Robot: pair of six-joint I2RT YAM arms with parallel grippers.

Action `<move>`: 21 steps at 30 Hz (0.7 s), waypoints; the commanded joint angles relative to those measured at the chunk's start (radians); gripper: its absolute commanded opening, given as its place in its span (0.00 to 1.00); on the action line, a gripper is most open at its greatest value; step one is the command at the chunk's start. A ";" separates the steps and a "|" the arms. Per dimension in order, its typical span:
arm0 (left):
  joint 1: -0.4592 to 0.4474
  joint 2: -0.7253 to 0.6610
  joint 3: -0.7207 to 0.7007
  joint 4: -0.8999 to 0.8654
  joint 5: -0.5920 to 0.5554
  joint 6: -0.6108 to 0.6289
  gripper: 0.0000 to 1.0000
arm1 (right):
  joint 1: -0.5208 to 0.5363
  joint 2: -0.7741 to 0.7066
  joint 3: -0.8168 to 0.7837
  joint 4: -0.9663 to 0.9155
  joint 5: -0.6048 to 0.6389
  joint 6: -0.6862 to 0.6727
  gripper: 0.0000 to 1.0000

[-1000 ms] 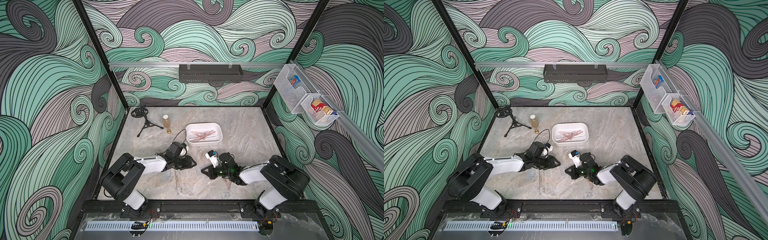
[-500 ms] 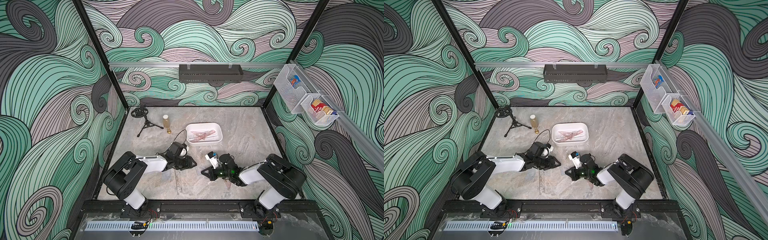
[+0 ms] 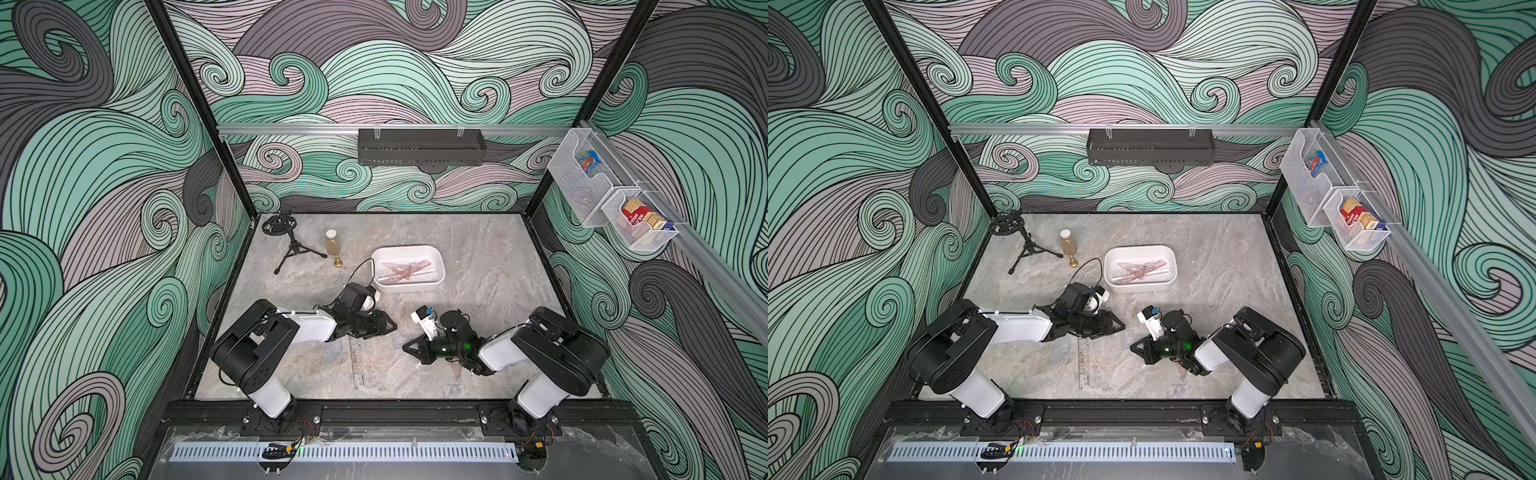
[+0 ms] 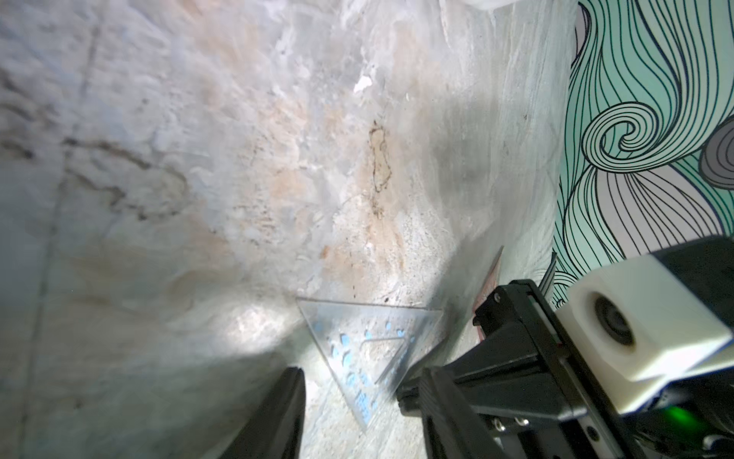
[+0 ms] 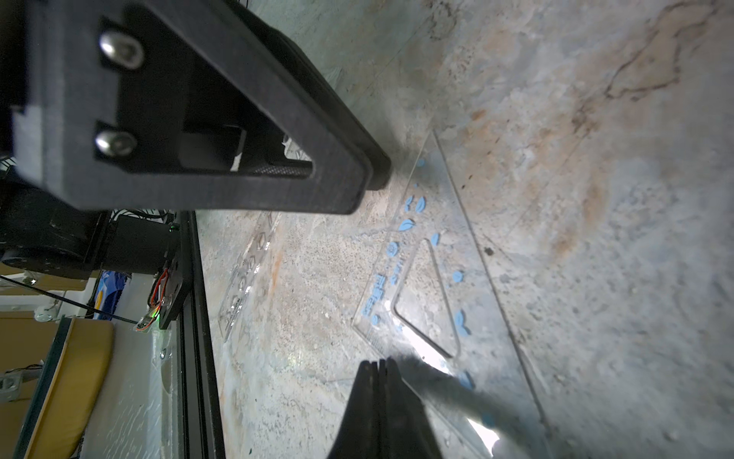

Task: Put the scattered rulers into the storage box
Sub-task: Pick up the ruler from the center of the board.

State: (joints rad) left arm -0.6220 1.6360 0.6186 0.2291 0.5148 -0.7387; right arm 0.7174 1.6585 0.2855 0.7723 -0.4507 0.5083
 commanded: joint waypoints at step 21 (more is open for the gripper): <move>0.049 -0.156 -0.045 -0.159 -0.099 0.025 0.53 | -0.128 0.060 0.032 -0.115 0.021 -0.051 0.07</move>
State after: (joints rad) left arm -0.5861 1.4994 0.5934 0.1169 0.4358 -0.7334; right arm 0.5945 1.6737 0.3115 0.7536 -0.4576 0.4755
